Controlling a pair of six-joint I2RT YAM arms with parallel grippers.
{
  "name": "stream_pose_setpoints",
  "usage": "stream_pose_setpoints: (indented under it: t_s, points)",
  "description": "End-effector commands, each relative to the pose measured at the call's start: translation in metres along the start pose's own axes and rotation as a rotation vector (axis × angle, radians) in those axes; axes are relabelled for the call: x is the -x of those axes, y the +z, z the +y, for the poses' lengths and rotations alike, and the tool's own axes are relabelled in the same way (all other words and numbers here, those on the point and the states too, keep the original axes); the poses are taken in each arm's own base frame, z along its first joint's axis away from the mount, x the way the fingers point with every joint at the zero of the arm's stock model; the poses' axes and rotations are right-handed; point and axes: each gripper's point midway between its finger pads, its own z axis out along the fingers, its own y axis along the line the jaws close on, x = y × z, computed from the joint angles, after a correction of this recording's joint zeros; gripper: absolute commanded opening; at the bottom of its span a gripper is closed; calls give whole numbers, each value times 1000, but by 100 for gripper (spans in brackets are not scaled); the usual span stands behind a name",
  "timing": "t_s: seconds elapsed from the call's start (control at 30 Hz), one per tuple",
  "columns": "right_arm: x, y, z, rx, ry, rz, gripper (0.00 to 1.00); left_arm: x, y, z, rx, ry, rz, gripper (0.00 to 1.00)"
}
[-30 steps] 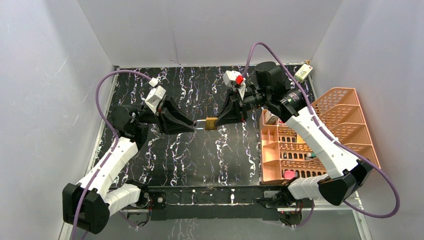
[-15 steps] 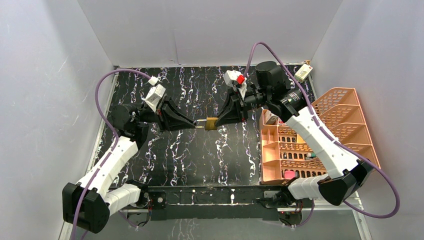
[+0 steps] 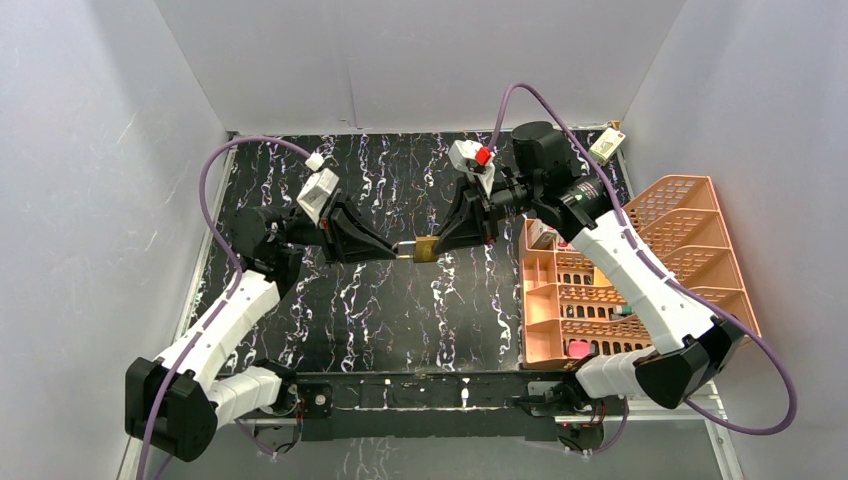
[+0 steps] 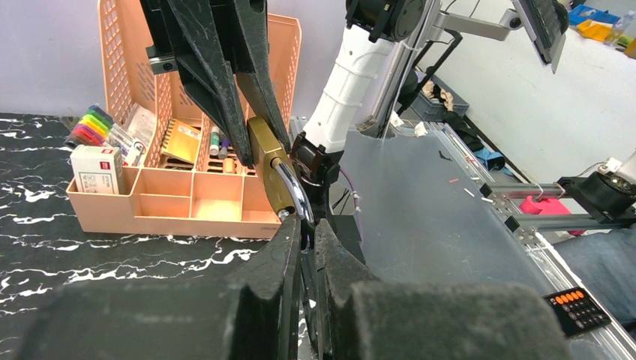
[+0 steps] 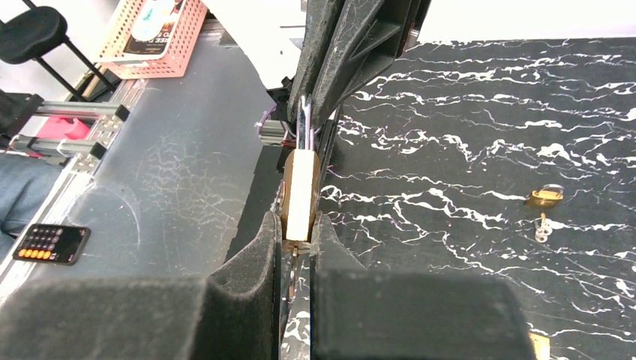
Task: Lock with the key
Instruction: Lock the lock.
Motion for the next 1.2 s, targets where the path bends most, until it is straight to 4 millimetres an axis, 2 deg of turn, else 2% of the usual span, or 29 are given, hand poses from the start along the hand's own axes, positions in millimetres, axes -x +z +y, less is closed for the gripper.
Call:
stream_pose_setpoints:
  t_s: [0.0, 0.3, 0.5, 0.73, 1.0, 1.17]
  points:
    - [23, 7, -11, -19, -105, -33, 0, 11, 15, -4, -22, 39, -48, 0]
    - [25, 11, -6, 22, -107, -49, 0, 10, 17, 2, -14, 43, -53, 0]
    - [23, 11, -22, -82, -127, -47, 0, 18, 18, -4, -17, 57, -66, 0]
    - [34, 4, -35, -211, -212, -101, 0, 16, 24, -12, -49, -2, -58, 0]
    - [40, 2, -37, -237, -235, -129, 0, 13, 25, -12, -55, -10, -57, 0]
    - [44, 6, -29, -179, -225, -156, 0, 8, 27, -7, -43, -7, -64, 0]
